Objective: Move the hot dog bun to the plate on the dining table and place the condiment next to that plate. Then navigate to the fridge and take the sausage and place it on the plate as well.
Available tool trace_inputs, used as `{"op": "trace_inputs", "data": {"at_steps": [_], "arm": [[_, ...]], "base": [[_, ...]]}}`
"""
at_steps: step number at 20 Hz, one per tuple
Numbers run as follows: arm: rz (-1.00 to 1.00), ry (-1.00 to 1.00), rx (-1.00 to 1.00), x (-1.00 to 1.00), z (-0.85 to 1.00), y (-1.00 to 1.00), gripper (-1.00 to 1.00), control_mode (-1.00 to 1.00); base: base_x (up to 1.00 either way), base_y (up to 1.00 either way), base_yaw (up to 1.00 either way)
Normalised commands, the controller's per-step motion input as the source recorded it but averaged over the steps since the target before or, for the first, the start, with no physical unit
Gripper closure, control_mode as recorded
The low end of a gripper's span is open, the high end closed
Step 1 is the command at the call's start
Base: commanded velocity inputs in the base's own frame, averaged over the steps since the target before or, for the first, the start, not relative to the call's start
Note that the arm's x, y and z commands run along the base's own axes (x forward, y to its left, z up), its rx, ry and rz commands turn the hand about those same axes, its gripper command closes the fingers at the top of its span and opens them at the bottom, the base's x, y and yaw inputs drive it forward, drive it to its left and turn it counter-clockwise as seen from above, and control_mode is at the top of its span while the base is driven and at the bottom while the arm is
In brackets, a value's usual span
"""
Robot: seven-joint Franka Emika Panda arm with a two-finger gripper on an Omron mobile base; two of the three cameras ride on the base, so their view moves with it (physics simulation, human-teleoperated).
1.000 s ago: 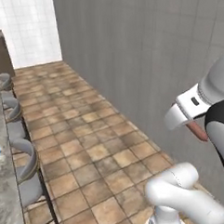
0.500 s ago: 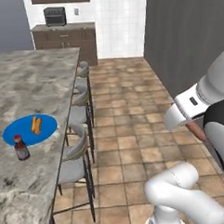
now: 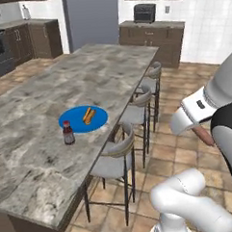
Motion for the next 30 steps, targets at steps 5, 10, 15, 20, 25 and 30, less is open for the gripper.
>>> {"op": "trace_inputs", "data": {"at_steps": [5,10,15,20,25,30], "arm": [[0.00,0.00,0.00,0.00,0.00,0.00,1.00,1.00],[0.00,0.00,0.00,0.00,0.00,0.00,1.00,1.00],[0.00,0.00,0.00,0.00,0.00,0.00,1.00,1.00],[0.00,0.00,0.00,0.00,0.00,0.00,1.00,1.00],[0.00,0.00,0.00,0.00,0.00,0.00,1.00,1.00],[0.00,0.00,0.00,0.00,0.00,0.00,1.00,1.00]], "base": [[0.12,-0.47,0.57],[0.03,-0.57,0.53],[0.16,-0.87,0.30],[0.34,-0.62,0.22],[0.45,-0.47,0.24],[0.40,-0.19,0.23]]}}
